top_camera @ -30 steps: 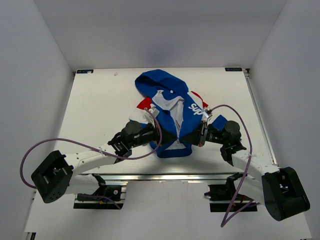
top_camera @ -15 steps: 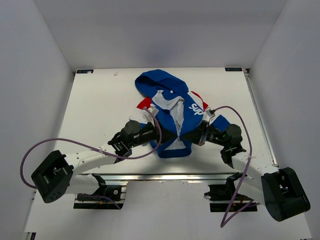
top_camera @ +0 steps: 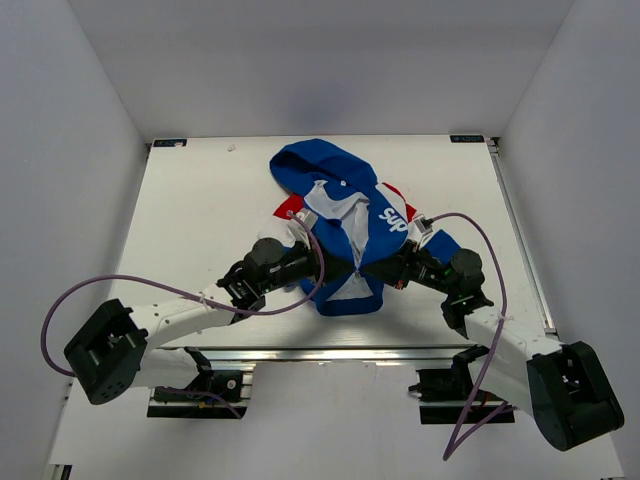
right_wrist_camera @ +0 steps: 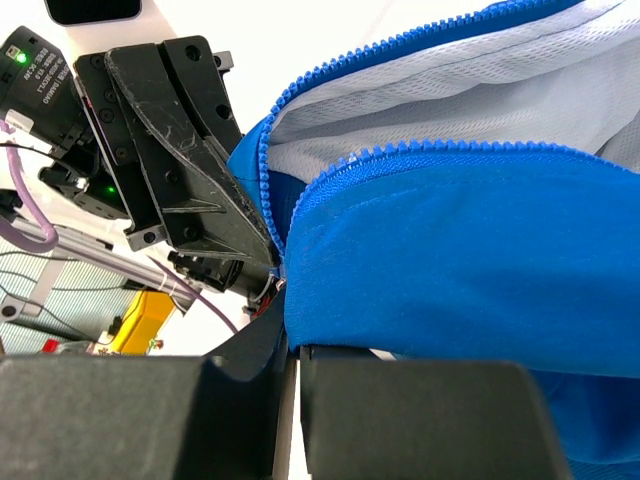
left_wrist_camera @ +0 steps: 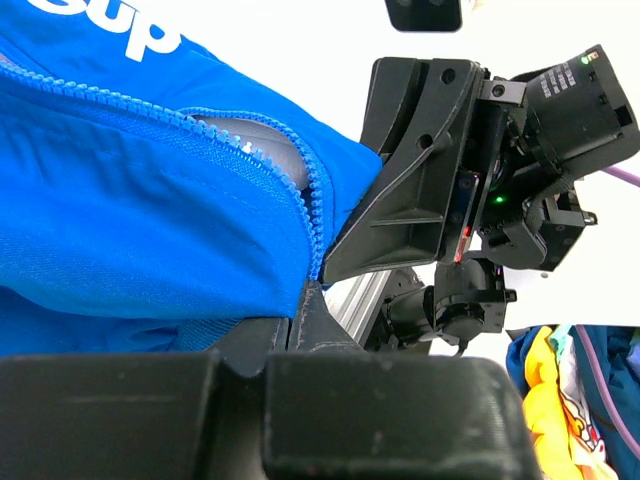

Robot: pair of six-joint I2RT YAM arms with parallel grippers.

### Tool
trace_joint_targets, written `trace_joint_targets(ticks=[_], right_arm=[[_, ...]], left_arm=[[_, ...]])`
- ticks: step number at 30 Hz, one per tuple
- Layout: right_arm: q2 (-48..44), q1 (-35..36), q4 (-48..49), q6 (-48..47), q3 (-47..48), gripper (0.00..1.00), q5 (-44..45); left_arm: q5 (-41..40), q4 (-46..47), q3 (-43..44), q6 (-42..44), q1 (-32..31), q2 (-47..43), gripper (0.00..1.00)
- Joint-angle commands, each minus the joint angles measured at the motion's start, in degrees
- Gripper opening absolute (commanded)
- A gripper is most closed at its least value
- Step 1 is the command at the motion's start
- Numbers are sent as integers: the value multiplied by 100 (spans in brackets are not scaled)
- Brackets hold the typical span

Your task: Zip up the jacket

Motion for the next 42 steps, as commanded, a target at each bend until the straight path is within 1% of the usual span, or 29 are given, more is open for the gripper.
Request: trace_joint_targets(ticks=[1, 19, 25, 30, 36, 42], right_arm=[[-157, -7, 211, -2, 72, 0, 422], [-51, -7, 405, 341, 292, 0, 431], [-174, 45, 352, 596, 213, 0, 1019], [-131, 379, 325, 455, 230, 0, 1344], [-60, 441, 598, 499, 257, 0, 1442], [-86, 450, 361, 385, 336, 0, 1485]], left_arm=[[24, -263, 131, -18, -23, -27, 0], [165, -254, 201, 35, -23, 87, 0], [-125, -333, 193, -53, -23, 17, 0], [-213, -8, 96, -176, -23, -62, 0], [-178, -140, 158, -211, -23, 8, 0], [-125, -96, 122, -185, -23, -36, 0]])
